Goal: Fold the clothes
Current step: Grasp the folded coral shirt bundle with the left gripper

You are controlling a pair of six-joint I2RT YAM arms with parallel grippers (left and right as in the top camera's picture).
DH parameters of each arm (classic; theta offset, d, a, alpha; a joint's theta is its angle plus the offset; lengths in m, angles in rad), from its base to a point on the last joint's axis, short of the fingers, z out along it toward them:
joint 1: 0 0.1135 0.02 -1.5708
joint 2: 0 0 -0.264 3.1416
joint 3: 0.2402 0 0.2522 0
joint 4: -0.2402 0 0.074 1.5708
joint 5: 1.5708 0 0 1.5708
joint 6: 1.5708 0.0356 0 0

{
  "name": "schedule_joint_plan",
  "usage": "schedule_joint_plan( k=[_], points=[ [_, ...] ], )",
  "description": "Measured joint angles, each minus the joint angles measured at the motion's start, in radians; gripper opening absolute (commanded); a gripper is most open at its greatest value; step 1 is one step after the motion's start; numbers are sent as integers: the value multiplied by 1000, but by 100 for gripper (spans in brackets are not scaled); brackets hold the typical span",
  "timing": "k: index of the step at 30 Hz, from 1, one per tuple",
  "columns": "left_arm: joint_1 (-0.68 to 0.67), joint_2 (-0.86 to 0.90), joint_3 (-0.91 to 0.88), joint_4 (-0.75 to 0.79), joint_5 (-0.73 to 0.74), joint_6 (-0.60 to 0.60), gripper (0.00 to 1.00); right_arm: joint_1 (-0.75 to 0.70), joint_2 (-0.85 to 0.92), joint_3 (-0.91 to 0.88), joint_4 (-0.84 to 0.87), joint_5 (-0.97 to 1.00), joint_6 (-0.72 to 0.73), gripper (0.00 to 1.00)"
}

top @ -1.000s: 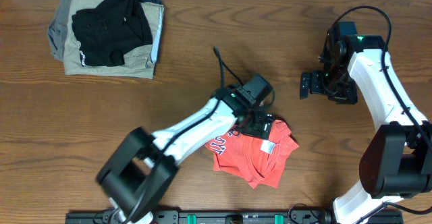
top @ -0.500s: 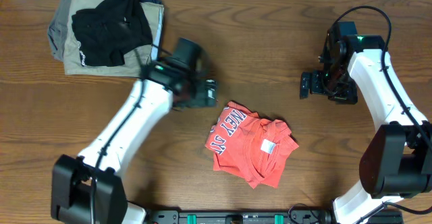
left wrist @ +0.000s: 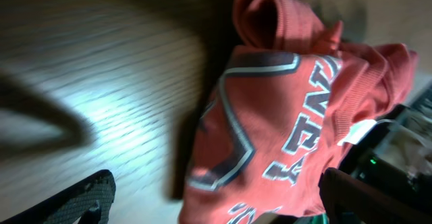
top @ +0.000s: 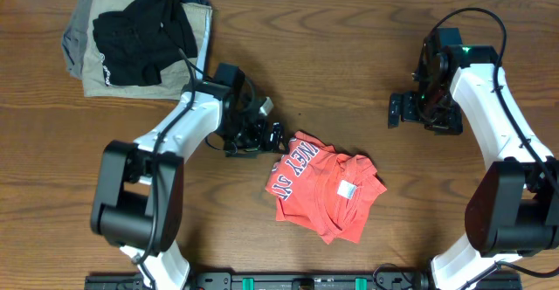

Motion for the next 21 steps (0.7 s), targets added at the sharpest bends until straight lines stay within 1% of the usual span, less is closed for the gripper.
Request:
schedule_joint_plan(
  k=[6, 13, 14, 16, 17, 18, 21],
  points=[
    [-25, 86, 0, 2, 100, 26, 98, 0, 0, 0, 0, 0, 0, 99],
    [-114, 101, 0, 15, 152, 29, 98, 0, 0, 0, 0, 0, 0, 99],
    [-129, 101, 0, 26, 155, 29, 89, 0, 0, 0, 0, 0, 0, 99],
    [-148, 102, 0, 49, 151, 16, 67, 0, 0, 0, 0, 0, 0, 99],
    [-157, 106, 0, 63, 146, 12, 51, 0, 0, 0, 0, 0, 0, 99],
    [-164, 110, 0, 79, 136, 5, 40, 0, 0, 0, 0, 0, 0, 99],
    [-180, 118, 0, 99, 80, -70, 9, 0, 0, 0, 0, 0, 0, 99]
  ],
)
